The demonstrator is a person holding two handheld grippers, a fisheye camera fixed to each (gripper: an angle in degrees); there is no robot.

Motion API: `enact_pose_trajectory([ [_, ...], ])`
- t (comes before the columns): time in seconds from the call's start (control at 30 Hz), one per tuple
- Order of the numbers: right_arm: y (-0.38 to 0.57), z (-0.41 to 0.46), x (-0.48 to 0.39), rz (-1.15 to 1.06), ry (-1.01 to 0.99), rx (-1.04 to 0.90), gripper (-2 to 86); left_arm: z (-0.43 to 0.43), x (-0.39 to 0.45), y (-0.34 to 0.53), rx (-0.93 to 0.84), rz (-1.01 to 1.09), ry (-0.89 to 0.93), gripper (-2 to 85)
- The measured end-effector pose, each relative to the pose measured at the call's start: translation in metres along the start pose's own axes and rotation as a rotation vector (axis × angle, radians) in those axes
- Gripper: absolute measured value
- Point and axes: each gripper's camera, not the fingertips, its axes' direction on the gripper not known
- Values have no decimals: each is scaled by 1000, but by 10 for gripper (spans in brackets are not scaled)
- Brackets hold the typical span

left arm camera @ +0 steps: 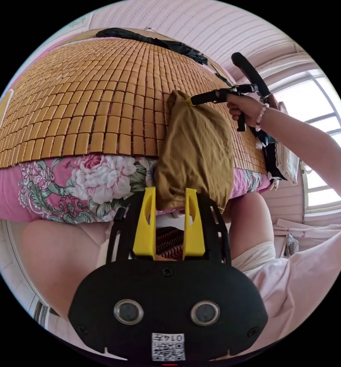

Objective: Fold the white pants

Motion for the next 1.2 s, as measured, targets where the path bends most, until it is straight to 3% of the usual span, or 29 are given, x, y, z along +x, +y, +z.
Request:
enact_pose_trajectory([
  [0.2,42,-49,-6,2,-102,227,12,2,9,-10,-2,45,-17,101],
  [0.33,94,-96,-22,-41,-114,398,8,4,30,-9,-27,153,-93,19],
  [0.57,159,-177,-69,-62,-39,581,6,-78,58,32,176,269,-26,-7],
  [0.73,138,-214,-116,-196,-56,683,6,-157,60,77,321,248,-42,-8],
  [0.93,32,-242,-191,-456,-190,704,9,-263,25,135,491,59,-141,-8],
  [1.07,-117,-255,-272,-626,-232,596,17,-337,-28,153,619,-91,-280,3],
  [1.2,-292,-221,-349,-503,-197,423,50,-380,-115,142,709,-325,-366,72],
])
